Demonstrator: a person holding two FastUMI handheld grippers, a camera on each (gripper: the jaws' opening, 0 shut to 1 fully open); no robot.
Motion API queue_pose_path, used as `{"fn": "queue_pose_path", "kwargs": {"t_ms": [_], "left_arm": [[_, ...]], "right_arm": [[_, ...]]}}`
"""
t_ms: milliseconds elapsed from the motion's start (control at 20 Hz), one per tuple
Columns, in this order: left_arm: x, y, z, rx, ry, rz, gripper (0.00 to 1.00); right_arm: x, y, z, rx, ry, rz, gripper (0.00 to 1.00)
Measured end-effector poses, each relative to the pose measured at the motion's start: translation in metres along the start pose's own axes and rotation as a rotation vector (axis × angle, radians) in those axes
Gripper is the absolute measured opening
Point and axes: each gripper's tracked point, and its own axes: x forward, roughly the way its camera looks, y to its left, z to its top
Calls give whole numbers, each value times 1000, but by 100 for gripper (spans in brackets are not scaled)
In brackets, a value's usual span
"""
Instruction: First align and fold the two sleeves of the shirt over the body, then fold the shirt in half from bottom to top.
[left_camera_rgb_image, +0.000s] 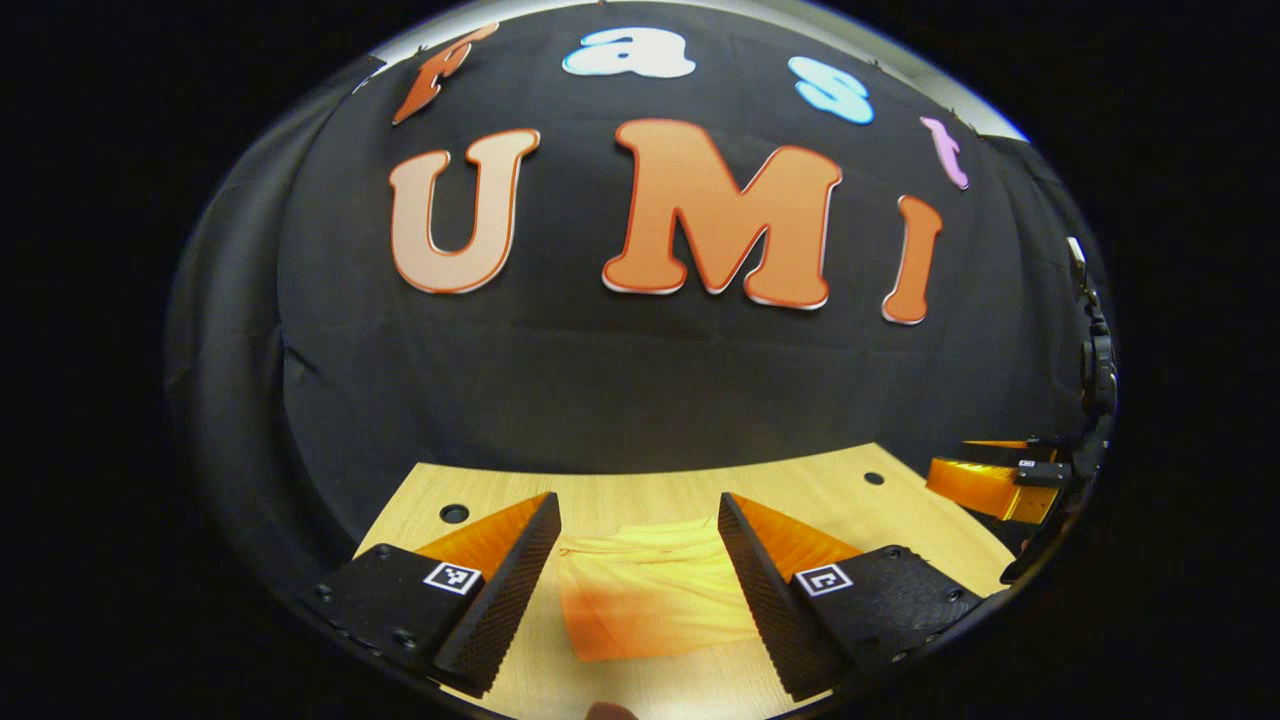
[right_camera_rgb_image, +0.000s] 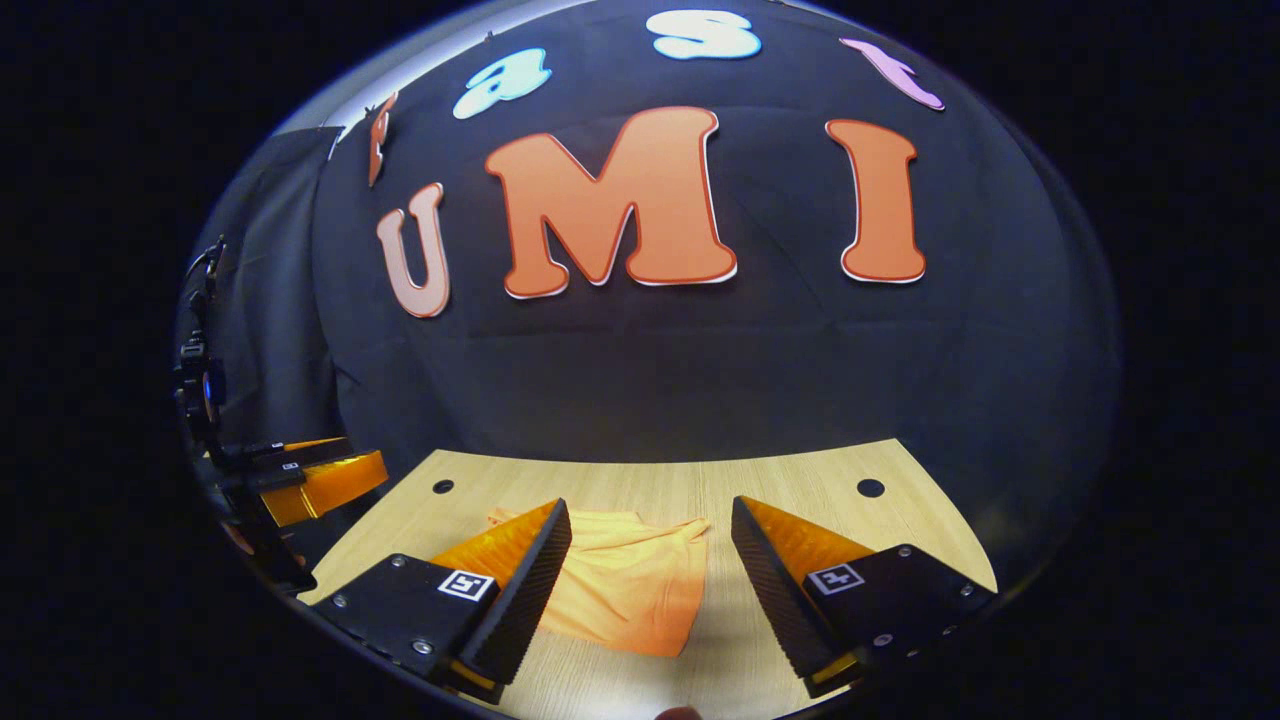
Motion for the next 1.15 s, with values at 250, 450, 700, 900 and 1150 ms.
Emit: {"fn": "queue_pose_path", "kwargs": {"t_ms": [250,450,700,900,1150], "left_arm": [[-55,-22,13,-15,-104,32,98],[-104,-37,27,33,-252,78,98],[-140,-47,17,28,-283,105,94],[-146,-50,12,35,-266,97,95],[-146,-49,19,48,-271,100,94]], "right_arm": [[-60,22,19,-91,-144,44,98],[-89,40,23,-159,-193,77,98],[-100,58,15,-174,-204,124,98],[-99,66,7,-191,-189,142,98],[-91,73,19,-200,-212,137,98]]}}
